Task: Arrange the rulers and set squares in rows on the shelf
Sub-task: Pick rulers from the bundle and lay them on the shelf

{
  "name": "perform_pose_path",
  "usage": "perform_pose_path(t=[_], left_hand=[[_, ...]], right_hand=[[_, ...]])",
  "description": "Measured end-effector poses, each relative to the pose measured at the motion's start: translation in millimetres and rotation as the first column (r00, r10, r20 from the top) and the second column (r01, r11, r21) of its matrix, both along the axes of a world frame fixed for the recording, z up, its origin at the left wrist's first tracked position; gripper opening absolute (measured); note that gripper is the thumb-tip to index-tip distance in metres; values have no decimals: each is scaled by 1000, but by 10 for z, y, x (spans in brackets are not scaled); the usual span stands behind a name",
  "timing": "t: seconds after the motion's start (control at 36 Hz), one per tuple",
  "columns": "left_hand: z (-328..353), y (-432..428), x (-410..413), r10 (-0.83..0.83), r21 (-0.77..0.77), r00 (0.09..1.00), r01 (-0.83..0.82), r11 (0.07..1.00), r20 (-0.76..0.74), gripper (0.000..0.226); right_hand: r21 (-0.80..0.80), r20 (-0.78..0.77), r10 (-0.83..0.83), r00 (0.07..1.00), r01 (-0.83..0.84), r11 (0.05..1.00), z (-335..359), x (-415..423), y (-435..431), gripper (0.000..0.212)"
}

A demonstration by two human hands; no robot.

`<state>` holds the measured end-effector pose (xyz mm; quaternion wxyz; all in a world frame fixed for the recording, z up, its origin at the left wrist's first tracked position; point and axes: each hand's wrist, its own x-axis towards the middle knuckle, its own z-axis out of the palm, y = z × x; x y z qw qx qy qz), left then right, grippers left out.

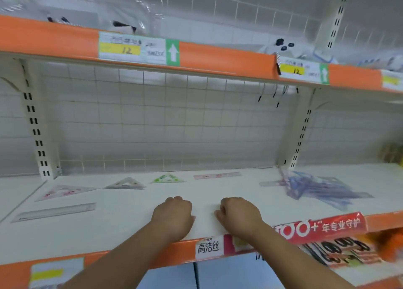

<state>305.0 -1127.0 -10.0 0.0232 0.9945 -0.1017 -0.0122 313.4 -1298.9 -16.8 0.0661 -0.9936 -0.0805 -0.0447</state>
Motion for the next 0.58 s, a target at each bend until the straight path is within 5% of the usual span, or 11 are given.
perform_pose_path(t=[0.58], left_hand=[[87, -1554, 193, -6, -30, 999, 7, 1000, 38, 35]], right_hand=[[27, -38, 31, 999, -30, 999, 59, 191, -1474, 26]])
